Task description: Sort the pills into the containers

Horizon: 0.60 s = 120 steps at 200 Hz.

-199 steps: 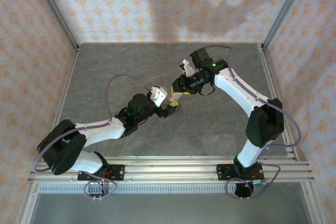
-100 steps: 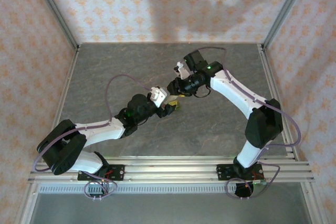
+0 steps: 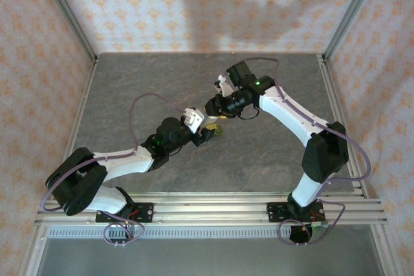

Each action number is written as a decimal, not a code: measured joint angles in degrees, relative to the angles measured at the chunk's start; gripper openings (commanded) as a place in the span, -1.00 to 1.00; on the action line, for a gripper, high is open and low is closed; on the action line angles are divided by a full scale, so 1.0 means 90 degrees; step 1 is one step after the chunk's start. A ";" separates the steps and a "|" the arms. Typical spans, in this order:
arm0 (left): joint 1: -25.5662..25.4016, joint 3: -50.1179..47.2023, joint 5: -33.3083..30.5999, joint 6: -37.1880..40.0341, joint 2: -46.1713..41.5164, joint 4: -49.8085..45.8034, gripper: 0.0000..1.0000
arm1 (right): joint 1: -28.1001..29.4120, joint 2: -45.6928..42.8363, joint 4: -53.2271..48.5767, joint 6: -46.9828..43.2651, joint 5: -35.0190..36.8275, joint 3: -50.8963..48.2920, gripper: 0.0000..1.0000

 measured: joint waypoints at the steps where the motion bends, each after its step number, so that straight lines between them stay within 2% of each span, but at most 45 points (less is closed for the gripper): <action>1: 0.0000 0.0000 0.0000 -0.0005 0.0000 0.0000 0.17 | 0.0000 0.0000 0.0000 0.0002 0.0000 0.0000 -0.21; 48: 0.0000 0.0000 -0.0002 -0.0010 0.0000 -0.0002 0.13 | 0.0085 0.0000 0.0046 0.0051 -0.0041 -0.0002 -0.21; 120: 0.0005 0.0000 0.0002 0.0012 0.0000 -0.0049 -0.14 | 0.0087 -0.0002 0.0119 0.0097 -0.0078 -0.0075 -0.21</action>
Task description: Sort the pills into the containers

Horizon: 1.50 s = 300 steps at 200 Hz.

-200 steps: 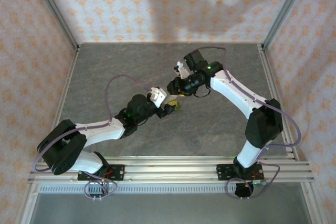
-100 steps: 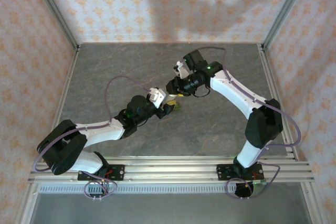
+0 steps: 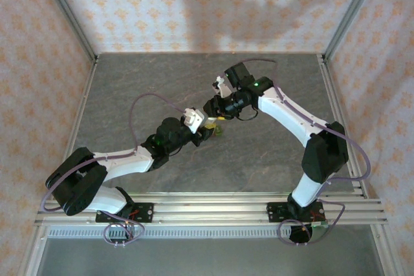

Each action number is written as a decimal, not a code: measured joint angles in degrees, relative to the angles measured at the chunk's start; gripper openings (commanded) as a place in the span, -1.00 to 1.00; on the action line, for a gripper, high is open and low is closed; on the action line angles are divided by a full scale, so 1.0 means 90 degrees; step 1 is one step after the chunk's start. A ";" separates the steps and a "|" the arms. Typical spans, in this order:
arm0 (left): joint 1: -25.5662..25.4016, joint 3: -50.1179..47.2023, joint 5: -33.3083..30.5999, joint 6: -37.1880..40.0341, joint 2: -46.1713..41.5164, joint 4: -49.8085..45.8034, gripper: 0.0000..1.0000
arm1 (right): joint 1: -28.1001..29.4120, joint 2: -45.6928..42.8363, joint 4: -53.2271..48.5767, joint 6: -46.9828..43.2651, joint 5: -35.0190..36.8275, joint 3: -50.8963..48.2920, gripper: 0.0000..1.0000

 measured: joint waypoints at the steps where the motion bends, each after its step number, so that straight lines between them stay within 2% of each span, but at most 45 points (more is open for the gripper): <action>1: 0.0000 0.0000 0.0000 -0.0005 0.0000 -0.0005 -0.15 | 0.0000 0.0000 0.0000 0.0000 -0.0002 -0.0002 -0.21; 33: 0.0000 0.0000 0.0019 -0.0007 0.0000 -0.0083 -0.36 | 0.0000 0.0000 0.0075 0.0044 -0.0032 -0.0080 -0.20; 46: 0.0000 0.0000 0.0022 -0.0017 0.0000 -0.0087 -0.52 | 0.0000 0.0000 0.0085 0.0058 -0.0032 -0.0087 -0.16; 54: 0.0000 0.0000 0.0022 -0.0022 0.0000 -0.0087 -0.66 | 0.0000 0.0000 0.0095 0.0092 -0.0027 -0.0087 -0.11; 63: 0.0000 0.0000 0.0019 -0.0027 0.0000 -0.0090 -1.00 | 0.0000 0.0000 0.0102 0.0124 -0.0010 -0.0087 -0.04; 104: 0.0000 0.0039 0.0015 -0.0294 0.0000 -0.0090 -1.00 | 0.0024 -0.0090 0.0308 0.0491 0.0304 -0.0092 0.26; 149: 0.0000 0.0056 -0.0095 -0.0486 -0.0061 -0.0187 -1.00 | -0.0083 -0.0430 0.0379 0.0935 0.0935 -0.0092 0.45; 208: 0.0000 0.0177 -0.0221 -0.0527 -0.0265 -0.0495 -1.00 | -0.0551 -0.1690 0.1081 0.1588 0.1729 -0.0767 0.47; 230: 0.0000 0.0233 -0.0192 -0.0529 -0.0265 -0.0568 -1.00 | -0.0549 -0.2147 0.1639 0.1872 0.1979 -0.1333 0.49; 246: 0.0000 0.0274 -0.0168 -0.0532 -0.0265 -0.0646 -1.00 | -0.0534 -0.2356 0.2042 0.2045 0.2103 -0.1719 0.58; 300: 0.0000 0.0410 -0.0109 -0.0648 -0.0265 -0.0821 -1.00 | -0.0119 -0.2414 0.2812 0.2339 0.2480 -0.2154 0.61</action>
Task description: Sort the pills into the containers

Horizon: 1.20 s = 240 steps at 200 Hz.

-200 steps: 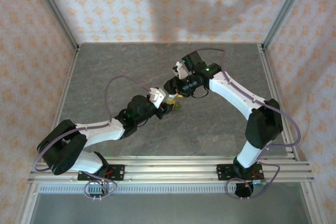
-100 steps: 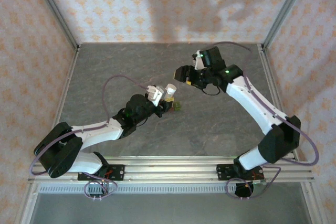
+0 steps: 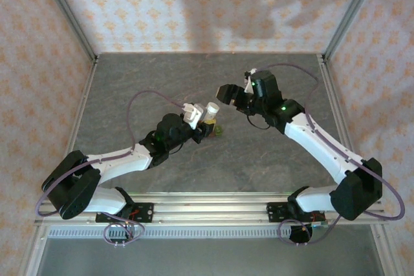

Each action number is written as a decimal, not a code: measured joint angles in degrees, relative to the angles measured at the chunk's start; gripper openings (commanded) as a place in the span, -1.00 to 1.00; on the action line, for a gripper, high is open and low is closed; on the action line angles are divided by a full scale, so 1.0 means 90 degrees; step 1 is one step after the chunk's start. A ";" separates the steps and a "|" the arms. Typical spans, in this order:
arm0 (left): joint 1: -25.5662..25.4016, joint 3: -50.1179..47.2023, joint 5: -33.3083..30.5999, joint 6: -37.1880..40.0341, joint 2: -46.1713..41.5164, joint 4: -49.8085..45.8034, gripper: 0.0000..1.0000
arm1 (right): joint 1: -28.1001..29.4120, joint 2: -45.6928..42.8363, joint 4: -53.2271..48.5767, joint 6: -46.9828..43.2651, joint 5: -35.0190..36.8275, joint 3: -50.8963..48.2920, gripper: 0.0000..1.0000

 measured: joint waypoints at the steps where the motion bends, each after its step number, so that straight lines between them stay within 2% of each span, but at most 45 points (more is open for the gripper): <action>1: 0.0000 0.0005 0.0005 -0.0002 0.0000 -0.0002 -1.00 | 0.0015 0.0002 0.0012 0.0007 -0.0002 0.0000 0.61; 58: 0.0000 0.0075 0.0107 -0.0053 0.0012 -0.0010 -1.00 | 0.0311 0.0296 0.0391 0.0090 0.0068 0.0000 0.57; 162: 0.0000 0.0090 0.0104 -0.0075 0.0148 0.0002 -1.00 | 0.0425 0.0486 0.0573 0.0153 -0.0068 -0.0131 0.28; 207: 0.0000 0.0090 0.0102 -0.0146 0.0236 0.0068 -1.00 | 0.0461 0.0491 0.0600 0.0131 -0.0172 -0.0214 0.11; 240: 0.0000 0.0090 0.0102 -0.0199 0.0240 0.0102 -1.00 | 0.0476 0.0491 0.0685 0.0066 -0.0248 -0.0313 -0.09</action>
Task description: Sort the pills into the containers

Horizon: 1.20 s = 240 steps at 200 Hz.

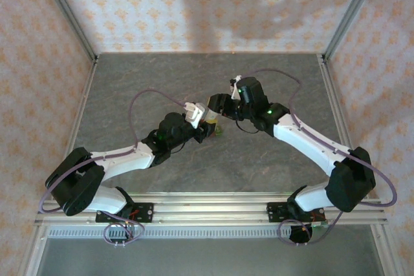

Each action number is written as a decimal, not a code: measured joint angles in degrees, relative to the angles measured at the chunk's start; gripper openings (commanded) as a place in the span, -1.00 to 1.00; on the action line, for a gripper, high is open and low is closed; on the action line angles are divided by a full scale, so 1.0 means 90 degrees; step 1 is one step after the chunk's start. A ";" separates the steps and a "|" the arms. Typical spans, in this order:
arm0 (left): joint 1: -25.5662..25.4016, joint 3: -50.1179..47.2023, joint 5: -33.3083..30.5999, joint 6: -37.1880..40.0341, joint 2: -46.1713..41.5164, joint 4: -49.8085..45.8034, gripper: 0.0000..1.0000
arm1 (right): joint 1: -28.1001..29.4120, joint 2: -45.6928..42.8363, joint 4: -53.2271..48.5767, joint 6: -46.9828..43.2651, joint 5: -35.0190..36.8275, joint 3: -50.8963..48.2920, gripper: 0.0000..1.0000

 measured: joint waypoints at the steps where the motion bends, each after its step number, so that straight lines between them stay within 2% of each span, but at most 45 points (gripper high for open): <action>1: 0.0000 0.0000 0.0000 0.0000 0.0002 0.0000 -1.00 | 0.0000 0.0000 0.0002 -0.0005 0.0002 -0.0005 -0.10; 25: 0.0000 0.0000 -0.0005 -0.0022 0.0002 0.0000 -1.00 | 0.0000 0.0000 0.0063 -0.0129 -0.0022 -0.0019 -0.25; 55: 0.0000 -0.0002 0.0010 -0.0124 0.0000 0.0010 -1.00 | -0.0024 0.0000 0.0090 -0.0617 -0.0175 -0.0017 -0.29; 112: 0.0143 -0.0087 0.0629 -0.0758 -0.0185 0.0294 -1.00 | -0.0537 0.0000 0.0321 -0.2101 -0.1851 0.0007 -0.28; 122: 0.0182 -0.0121 0.0748 -0.0872 -0.0219 0.0420 -1.00 | -0.0600 0.0000 0.0379 -0.2212 -0.2091 0.0029 -0.21; 140: 0.0248 -0.0175 0.0913 -0.1054 -0.0272 0.0622 -1.00 | -0.0627 0.0000 0.0410 -0.2307 -0.2341 0.0080 0.26; 157: 0.0328 -0.0175 0.0906 -0.1134 -0.0316 0.0758 -1.00 | -0.0624 -0.0002 0.0379 -0.2307 -0.2412 0.0090 0.47; 187: 0.0396 -0.0170 0.0760 -0.0993 -0.0420 0.0668 -1.00 | -0.0627 -0.0260 0.0289 -0.1974 -0.2045 0.0070 0.62; 218: 0.0391 -0.0165 0.0510 -0.0651 -0.0505 0.0347 -1.00 | -0.0627 -0.0901 0.0289 -0.1336 -0.1253 -0.0068 0.64; 240: 0.0391 -0.0121 0.0352 -0.0391 -0.0505 0.0061 -1.00 | -0.0627 -0.1005 0.0333 -0.0731 -0.0690 -0.0124 0.65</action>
